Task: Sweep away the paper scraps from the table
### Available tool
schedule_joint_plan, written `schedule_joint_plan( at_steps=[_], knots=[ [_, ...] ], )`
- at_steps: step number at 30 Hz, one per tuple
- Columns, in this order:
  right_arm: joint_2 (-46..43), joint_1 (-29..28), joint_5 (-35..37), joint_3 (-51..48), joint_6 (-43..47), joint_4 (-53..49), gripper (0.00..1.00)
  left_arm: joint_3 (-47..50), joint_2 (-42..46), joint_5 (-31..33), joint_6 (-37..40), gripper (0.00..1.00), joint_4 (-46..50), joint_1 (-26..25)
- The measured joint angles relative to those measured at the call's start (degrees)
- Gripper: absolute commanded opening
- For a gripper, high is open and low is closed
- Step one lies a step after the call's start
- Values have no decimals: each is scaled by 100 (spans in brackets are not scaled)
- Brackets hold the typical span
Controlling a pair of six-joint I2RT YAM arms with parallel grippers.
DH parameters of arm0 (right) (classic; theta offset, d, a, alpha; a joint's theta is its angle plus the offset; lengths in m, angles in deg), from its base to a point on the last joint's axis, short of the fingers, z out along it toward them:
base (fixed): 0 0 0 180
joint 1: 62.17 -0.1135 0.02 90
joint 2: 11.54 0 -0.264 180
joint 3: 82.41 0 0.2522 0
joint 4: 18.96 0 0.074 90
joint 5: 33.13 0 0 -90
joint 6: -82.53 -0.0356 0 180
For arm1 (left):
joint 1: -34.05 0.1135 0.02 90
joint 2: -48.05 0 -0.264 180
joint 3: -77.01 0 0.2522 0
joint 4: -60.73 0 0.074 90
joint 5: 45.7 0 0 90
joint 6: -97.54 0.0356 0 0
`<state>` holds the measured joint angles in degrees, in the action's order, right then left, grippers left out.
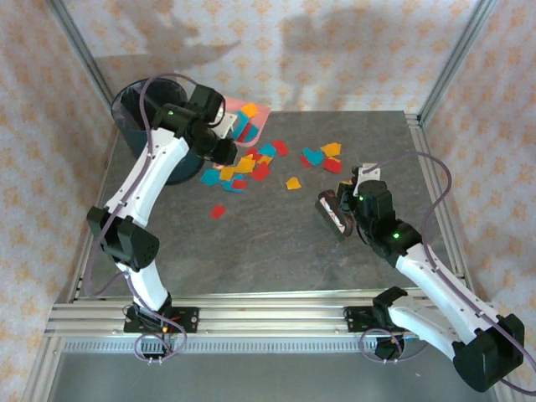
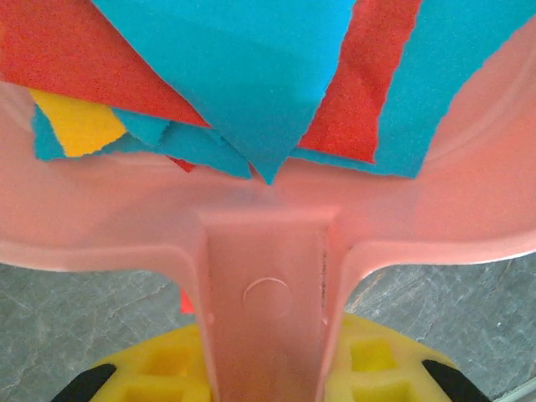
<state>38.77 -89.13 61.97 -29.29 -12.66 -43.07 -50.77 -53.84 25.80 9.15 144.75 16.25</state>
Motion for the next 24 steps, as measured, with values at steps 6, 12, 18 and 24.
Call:
schedule_joint_plan(
  at_steps=[6, 12, 18, 24],
  knots=[
    [13, 0, -2, 0, -20, -35, 0, -688, -26, -308, -13, 0, 120, 310],
    [44, 0, -11, 0, -44, -87, 0, -1246, -79, -629, -118, 0, 140, 673],
    [50, 0, -20, 0, -81, -87, 0, -1270, -205, -1106, -400, 0, 94, 1102],
    [66, 0, -20, 0, -83, -90, 0, -1270, -328, -1598, -802, 0, -192, 1510]
  ],
)
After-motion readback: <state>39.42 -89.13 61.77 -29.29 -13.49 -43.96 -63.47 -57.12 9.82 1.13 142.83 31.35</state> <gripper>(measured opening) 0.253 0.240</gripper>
